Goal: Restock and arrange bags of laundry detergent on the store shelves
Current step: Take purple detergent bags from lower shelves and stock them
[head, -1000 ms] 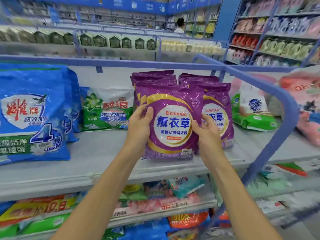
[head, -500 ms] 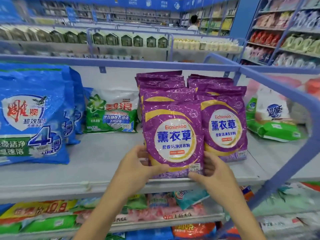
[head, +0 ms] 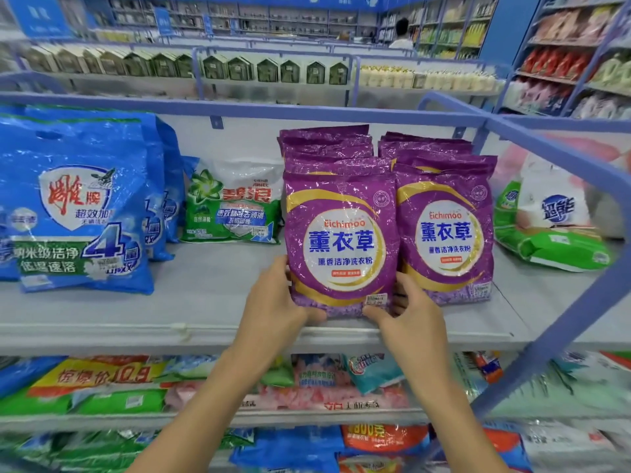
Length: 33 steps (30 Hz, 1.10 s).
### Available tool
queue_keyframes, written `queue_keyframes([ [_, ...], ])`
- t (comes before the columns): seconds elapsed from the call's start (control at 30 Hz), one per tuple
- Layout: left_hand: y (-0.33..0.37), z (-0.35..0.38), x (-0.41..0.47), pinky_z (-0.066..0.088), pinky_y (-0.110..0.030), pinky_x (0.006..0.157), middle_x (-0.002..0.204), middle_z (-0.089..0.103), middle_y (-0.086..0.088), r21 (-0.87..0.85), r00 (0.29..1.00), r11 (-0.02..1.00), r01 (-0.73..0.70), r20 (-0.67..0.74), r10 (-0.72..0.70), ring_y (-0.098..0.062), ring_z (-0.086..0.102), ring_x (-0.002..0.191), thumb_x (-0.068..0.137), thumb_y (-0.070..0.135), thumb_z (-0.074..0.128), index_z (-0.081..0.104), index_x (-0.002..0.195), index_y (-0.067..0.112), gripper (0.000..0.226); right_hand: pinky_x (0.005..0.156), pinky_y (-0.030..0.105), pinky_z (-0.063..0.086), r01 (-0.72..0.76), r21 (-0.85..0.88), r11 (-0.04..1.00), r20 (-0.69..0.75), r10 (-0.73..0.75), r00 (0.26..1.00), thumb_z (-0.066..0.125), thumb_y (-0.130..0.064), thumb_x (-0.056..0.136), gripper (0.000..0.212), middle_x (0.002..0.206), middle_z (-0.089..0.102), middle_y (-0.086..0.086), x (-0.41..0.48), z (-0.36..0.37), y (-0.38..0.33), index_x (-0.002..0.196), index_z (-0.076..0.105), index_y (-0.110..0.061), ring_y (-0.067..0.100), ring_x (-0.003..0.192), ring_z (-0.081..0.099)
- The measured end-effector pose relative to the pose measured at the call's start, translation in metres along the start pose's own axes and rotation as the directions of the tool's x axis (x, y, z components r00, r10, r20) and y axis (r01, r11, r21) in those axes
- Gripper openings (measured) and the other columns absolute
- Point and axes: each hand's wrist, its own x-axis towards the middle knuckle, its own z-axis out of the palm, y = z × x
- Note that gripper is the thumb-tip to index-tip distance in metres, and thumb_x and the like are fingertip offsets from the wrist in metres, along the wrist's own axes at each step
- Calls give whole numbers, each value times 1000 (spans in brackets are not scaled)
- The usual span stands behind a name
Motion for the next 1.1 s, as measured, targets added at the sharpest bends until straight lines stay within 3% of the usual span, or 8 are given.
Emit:
queue_keyframes([
  [0.17, -8, 6, -5, 58, -32, 84, 100, 68, 18, 37, 996, 999, -36, -75, 39, 4, 63, 90, 64, 17, 94, 56, 111, 34, 62, 110, 37, 45, 33, -39, 999, -55, -36, 998, 77, -35, 89, 66, 140, 55, -15, -12, 7, 1, 148, 45, -33, 10, 129, 51],
  [0.33, -18, 11, -18, 53, -31, 94, 126, 64, 14, 224, 980, 959, -175, -58, 192, -11, 60, 116, 87, 36, 75, 39, 142, 35, 65, 118, 34, 33, 85, -118, 989, -68, -93, 993, 59, -47, 99, 68, 159, 39, -8, -32, 10, 4, 158, 31, -28, 11, 145, 34],
  [0.53, -37, -21, -53, 26, -31, 119, 153, 46, -1, 442, 973, 876, -194, -25, 228, -24, 31, 147, 103, 40, 51, 33, 156, 16, 61, 123, 32, 20, 121, -245, 962, -29, -132, 991, 51, -50, 100, 69, 167, 22, -8, -63, 24, -4, 160, 28, -25, 10, 153, 18],
  [0.6, -52, -37, -68, 21, -32, 122, 158, 42, 1, 463, 971, 865, -195, -33, 236, -22, 23, 152, 103, 39, 51, 34, 156, 15, 60, 125, 37, 21, 136, -267, 954, -3, -142, 990, 51, -50, 99, 69, 168, 22, -8, -79, 34, -9, 160, 30, -24, 10, 154, 17],
  [0.7, -77, -66, -95, 18, -28, 122, 159, 39, 3, 483, 965, 853, -197, -57, 255, -18, 20, 153, 103, 38, 51, 34, 157, 17, 60, 123, 28, 14, 163, -270, 949, 63, -152, 986, 44, -57, 96, 72, 166, 27, -9, -106, 55, -26, 159, 32, -24, 8, 154, 17],
  [0.87, -129, -127, -151, 16, -25, 121, 156, 44, 5, 540, 961, 836, -95, -170, 220, -17, 28, 150, 101, 43, 53, 42, 154, 18, 59, 121, 20, 6, 238, -246, 940, 237, -180, 955, 45, -56, 99, 68, 164, 24, -17, -156, 110, -67, 160, 27, -31, 3, 153, 13],
  [0.97, -163, -172, -192, 6, -18, 120, 159, 37, 11, 525, 956, 850, 30, -264, 129, -12, 22, 152, 102, 45, 52, 39, 155, 23, 59, 120, 19, 4, 287, -235, 929, 362, -190, 913, 41, -60, 100, 68, 165, 21, -18, -189, 152, -90, 160, 23, -33, 3, 153, 12],
  [1.1, -208, -239, -250, 9, -21, 122, 158, 36, 14, 482, 915, 853, 202, -403, 11, -13, 24, 152, 102, 48, 50, 37, 156, 27, 60, 122, 23, 13, 336, -174, 926, 485, -216, 847, 43, -62, 95, 70, 164, 28, -14, -237, 212, -124, 157, 32, -31, 5, 151, 21],
])
